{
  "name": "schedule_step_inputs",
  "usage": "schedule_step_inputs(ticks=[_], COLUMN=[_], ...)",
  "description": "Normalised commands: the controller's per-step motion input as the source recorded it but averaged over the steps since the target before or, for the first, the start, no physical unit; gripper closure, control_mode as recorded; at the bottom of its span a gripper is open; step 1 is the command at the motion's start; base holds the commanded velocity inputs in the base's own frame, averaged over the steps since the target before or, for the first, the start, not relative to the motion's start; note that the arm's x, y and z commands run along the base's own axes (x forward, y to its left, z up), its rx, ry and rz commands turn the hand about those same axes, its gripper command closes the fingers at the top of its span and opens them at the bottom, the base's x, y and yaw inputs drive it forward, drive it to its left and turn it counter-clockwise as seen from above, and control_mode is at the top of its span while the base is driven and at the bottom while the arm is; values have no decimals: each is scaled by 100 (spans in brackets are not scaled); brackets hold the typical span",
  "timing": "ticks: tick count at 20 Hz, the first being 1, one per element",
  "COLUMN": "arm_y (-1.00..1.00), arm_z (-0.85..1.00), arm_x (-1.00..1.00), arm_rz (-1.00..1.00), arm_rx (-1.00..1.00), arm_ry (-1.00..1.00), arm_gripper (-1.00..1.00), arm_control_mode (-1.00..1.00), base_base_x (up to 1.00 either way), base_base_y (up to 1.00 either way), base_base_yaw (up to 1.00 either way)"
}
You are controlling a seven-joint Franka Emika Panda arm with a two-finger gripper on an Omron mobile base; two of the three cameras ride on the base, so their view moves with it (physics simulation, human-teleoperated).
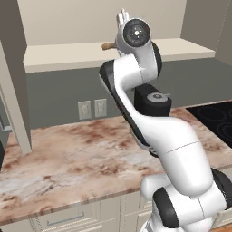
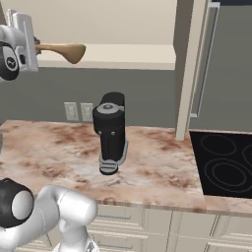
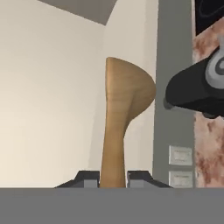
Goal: Organize the utensils by type. Pick up the wooden spoons from the counter and place them in the open cabinet. Then pick up the metallic utensils from the counter and place them in the open drawer.
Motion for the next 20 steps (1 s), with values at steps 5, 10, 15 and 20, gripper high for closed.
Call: schedule_step_inputs(ticks=[5,10,15,20], arm_y=[0,0,8,18], arm_z=[3,0,5,0], arm_x=[68,70,59,60], arm_rz=[9,9,0,0], arm_rx=[23,28,33,19], arm_ry=[-20,-9,2,6], arm_gripper=[100,100,100,100], arm_control_mode=[-100,-100,-100,-100], base_base_x=[0,0,0,0], base_base_y=[0,0,0,0], base_base_yaw=[0,0,0,0])
